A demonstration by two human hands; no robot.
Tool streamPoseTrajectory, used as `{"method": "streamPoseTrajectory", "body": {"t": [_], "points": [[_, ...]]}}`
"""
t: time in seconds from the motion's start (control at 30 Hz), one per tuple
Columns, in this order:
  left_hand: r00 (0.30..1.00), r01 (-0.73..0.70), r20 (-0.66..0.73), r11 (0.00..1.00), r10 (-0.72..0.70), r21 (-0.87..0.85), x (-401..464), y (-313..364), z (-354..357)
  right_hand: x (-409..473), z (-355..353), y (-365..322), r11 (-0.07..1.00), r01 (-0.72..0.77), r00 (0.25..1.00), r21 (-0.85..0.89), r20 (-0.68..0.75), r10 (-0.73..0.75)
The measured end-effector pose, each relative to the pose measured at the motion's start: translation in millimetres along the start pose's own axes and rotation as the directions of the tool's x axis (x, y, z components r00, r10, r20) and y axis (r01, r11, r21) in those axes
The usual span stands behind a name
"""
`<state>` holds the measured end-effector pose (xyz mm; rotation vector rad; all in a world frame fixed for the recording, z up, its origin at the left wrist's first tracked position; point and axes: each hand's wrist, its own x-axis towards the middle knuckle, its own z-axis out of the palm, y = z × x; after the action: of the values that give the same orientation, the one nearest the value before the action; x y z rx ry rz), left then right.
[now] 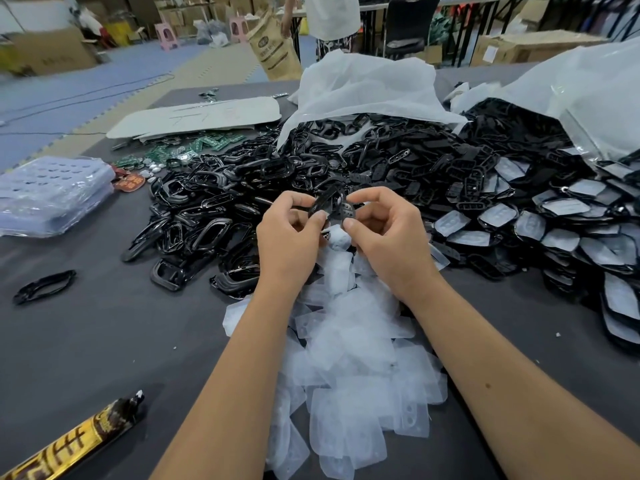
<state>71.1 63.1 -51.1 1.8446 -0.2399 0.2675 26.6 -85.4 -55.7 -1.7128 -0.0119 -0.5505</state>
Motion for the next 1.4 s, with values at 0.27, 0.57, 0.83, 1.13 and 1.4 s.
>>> {"method": "streamPoseTrajectory", "body": {"t": [0.27,0.57,0.83,1.13,1.4], "points": [[0.996,0.074,0.057,0.986,-0.066,-0.149,3.7,-4.7,1.9,1.7,-0.7,3.3,0.997,0.031,0.998,-0.070,-0.043,-0.035],[0.988,0.140,0.106,0.955,-0.115,-0.261,3.5,-4.2,4.9,2.1,-0.2,5.8,0.996,-0.004,0.994,-0.092,-0.109,-0.006],[0.985,0.137,0.143,0.952,-0.100,-0.274,1.2,-3.2,6.9,-0.5,0.4,2.5,0.984,0.021,0.989,-0.177,-0.143,-0.047],[0.975,0.165,0.191,0.944,-0.113,-0.286,2.7,-6.5,6.9,-0.6,-0.5,2.3,0.984,-0.012,0.985,-0.180,-0.173,-0.020],[0.978,0.131,0.195,0.940,-0.071,-0.315,1.7,-7.6,7.1,-0.5,0.6,3.0,0.960,-0.051,0.977,-0.277,-0.212,-0.009]]}}
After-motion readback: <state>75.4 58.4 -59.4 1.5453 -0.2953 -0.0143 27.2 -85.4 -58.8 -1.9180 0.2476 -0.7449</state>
